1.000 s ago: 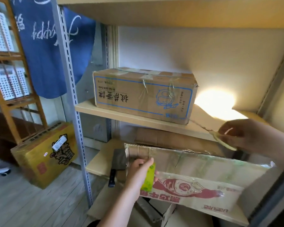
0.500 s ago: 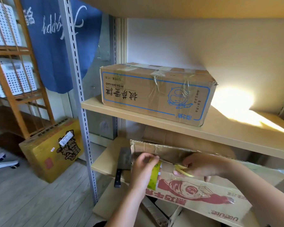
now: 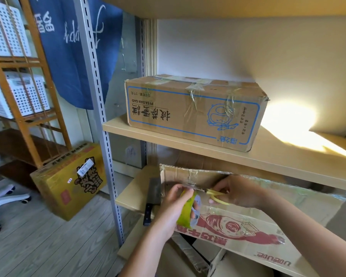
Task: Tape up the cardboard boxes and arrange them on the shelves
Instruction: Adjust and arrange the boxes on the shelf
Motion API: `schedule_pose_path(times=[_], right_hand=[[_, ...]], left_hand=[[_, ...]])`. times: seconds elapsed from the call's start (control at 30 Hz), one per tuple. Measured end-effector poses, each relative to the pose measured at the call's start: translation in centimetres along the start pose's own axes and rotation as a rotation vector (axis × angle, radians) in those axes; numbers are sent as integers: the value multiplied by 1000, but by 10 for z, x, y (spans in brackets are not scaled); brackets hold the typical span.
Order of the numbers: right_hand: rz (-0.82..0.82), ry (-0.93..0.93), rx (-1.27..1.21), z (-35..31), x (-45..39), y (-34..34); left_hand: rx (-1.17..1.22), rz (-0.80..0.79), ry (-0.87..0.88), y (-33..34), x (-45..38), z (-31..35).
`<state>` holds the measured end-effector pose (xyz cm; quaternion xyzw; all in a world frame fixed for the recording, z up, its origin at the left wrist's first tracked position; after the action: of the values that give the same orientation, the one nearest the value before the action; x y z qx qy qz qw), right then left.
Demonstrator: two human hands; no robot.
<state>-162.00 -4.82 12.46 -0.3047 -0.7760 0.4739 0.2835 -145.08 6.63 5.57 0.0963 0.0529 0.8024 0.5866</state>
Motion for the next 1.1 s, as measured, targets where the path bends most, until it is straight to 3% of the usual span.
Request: schedule_pose_path(times=[0.07, 0.2, 0.33, 0.43, 0.53, 0.6, 0.67, 0.77, 0.87, 1.0, 1.07, 1.1], right_hand=[[49, 3, -23, 1, -1, -5], [-16, 0, 38, -2, 3, -15], [-81, -117, 172, -13, 38, -23], [18, -161, -22, -9, 83, -49], [371, 101, -262, 30, 109, -89], [623, 451, 18, 63, 110, -111], [614, 677, 171, 81, 103, -123], [492, 739, 236, 85, 82, -141], [489, 694, 320, 76, 69, -145], [818, 580, 473, 57, 75, -135], [924, 268, 201, 24, 76, -120], [825, 82, -5, -1, 78, -109]], left_hand=[[-46, -52, -40, -5, 8, -8], [-148, 91, -87, -10, 23, -18], [-109, 47, 26, -6, 31, 6], [-108, 51, 94, 3, 31, 30], [-71, 4, 115, 16, 30, 42], [-72, -6, 131, 23, 33, 46], [-53, -23, 159, 30, 38, 51], [-2, -97, 201, 41, 45, 63], [24, -167, 266, 46, 52, 76], [9, -225, 368, 47, 63, 88], [26, -249, 401, 45, 67, 92], [38, -272, 419, 43, 67, 93]])
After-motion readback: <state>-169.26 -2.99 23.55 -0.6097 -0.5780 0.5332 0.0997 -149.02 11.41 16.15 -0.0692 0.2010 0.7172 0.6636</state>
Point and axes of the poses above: each hand's wrist, its own x-axis away from the middle knuckle, its own y-axis out of the palm, z = x × y, the point moved 1 cm from there along -x, towards the middle knuckle, and after that the axes turned 5 degrees about y, right-handed, at the moved point
